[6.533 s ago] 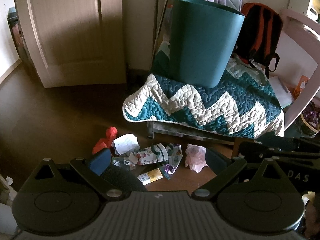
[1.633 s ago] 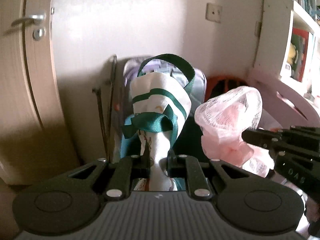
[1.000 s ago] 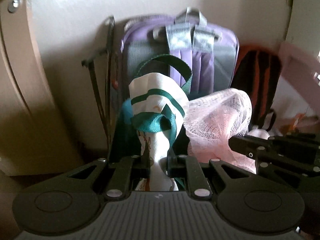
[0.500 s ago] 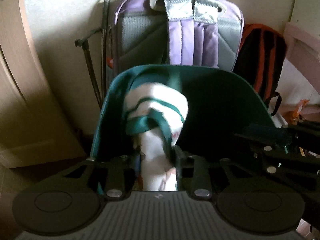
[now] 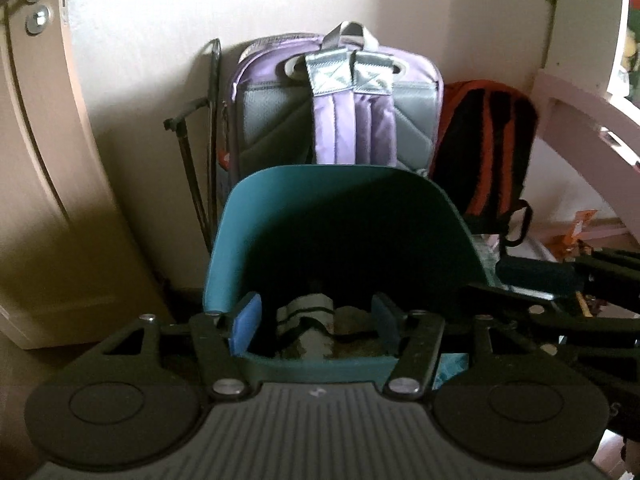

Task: Collect trash
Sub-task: 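Lift both bags and drop them into the teal wastebasket, opening both tools, then lower both tools back toward the trash under the stool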

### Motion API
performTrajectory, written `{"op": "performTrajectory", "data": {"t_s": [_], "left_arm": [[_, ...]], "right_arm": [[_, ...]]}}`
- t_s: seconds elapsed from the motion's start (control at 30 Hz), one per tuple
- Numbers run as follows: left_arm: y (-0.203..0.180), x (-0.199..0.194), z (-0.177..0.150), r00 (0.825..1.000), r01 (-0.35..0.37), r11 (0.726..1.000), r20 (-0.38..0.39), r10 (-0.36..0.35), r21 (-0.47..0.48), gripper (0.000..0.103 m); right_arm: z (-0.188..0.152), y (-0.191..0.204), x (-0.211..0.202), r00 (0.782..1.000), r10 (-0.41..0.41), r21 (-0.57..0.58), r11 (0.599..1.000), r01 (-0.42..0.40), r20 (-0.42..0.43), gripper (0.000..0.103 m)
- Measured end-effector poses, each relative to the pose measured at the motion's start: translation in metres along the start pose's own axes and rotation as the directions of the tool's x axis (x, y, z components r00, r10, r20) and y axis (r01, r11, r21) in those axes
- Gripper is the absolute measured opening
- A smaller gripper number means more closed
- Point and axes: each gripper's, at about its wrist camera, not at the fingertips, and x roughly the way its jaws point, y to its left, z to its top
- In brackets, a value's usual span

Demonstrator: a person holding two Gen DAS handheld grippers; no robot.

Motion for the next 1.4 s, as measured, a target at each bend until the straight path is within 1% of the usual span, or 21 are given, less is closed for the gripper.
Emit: {"op": "performTrajectory", "data": {"t_s": [0.07, 0.23, 0.4, 0.5, 0.63, 0.73, 0.77, 0.9, 1.07, 1.17, 1.23, 1.3, 1.37, 1.4], "left_arm": [[-0.002, -0.012, -0.006, 1.0, 0.005, 1.0, 0.003, -0.005, -0.002, 0.061], [-0.003, -0.04, -0.024, 1.0, 0.01, 1.0, 0.014, -0.01, -0.005, 0.061], [-0.001, -0.064, -0.048, 1.0, 0.019, 1.0, 0.02, -0.019, -0.002, 0.061], [0.003, -0.074, -0.064, 0.999, 0.025, 1.0, 0.021, -0.025, -0.009, 0.07], [0.01, -0.081, -0.089, 0.999, 0.034, 0.999, 0.014, -0.034, -0.009, 0.072], [0.016, -0.08, -0.11, 0.999, 0.044, 0.999, 0.001, -0.044, -0.014, 0.08], [0.018, -0.079, -0.117, 0.999, 0.048, 0.999, -0.004, -0.048, -0.016, 0.08], [0.026, -0.066, -0.142, 0.998, 0.054, 0.998, -0.039, -0.055, -0.023, 0.083], [0.038, -0.038, -0.177, 0.994, 0.063, 0.996, -0.087, -0.069, -0.069, 0.084], [0.045, -0.012, -0.201, 0.99, 0.055, 0.993, -0.128, -0.067, -0.1, 0.087], [0.049, 0.008, -0.22, 0.984, 0.045, 0.991, -0.166, -0.066, -0.126, 0.09], [0.052, 0.032, -0.241, 0.975, 0.031, 0.985, -0.214, -0.067, -0.169, 0.091], [0.053, 0.055, -0.264, 0.967, -0.01, 0.979, -0.252, -0.043, -0.204, 0.091], [0.052, 0.07, -0.277, 0.958, -0.038, 0.975, -0.284, -0.026, -0.217, 0.091]], "right_arm": [[-0.003, 0.004, -0.013, 1.0, 0.005, -0.002, 1.0, -0.005, 0.009, 0.041], [-0.011, 0.016, -0.042, 0.999, 0.026, -0.01, 1.0, -0.026, 0.03, 0.042], [-0.027, 0.031, -0.062, 0.998, 0.061, -0.033, 0.998, -0.06, 0.031, 0.043], [-0.038, 0.039, -0.069, 0.997, 0.078, -0.044, 0.996, -0.077, 0.024, 0.044], [-0.055, 0.044, -0.072, 0.994, 0.106, -0.031, 0.994, -0.106, 0.008, 0.045], [-0.071, 0.047, -0.069, 0.991, 0.132, -0.011, 0.991, -0.133, -0.018, 0.048], [-0.076, 0.048, -0.068, 0.99, 0.138, -0.006, 0.99, -0.138, -0.026, 0.049], [-0.1, 0.051, -0.054, 0.987, 0.151, 0.01, 0.988, -0.151, -0.062, 0.052], [-0.131, 0.051, -0.025, 0.981, 0.15, 0.037, 0.989, -0.146, -0.121, 0.054], [-0.155, 0.047, -0.002, 0.969, 0.176, 0.078, 0.983, -0.164, -0.172, 0.054], [-0.177, 0.043, 0.017, 0.96, 0.189, 0.109, 0.98, -0.169, -0.207, 0.054], [-0.2, 0.04, 0.037, 0.949, 0.195, 0.121, 0.978, -0.169, -0.247, 0.054], [-0.223, 0.037, 0.057, 0.938, 0.194, 0.134, 0.978, -0.162, -0.286, 0.054], [-0.233, 0.034, 0.068, 0.933, 0.193, 0.144, 0.977, -0.156, -0.303, 0.054]]}}
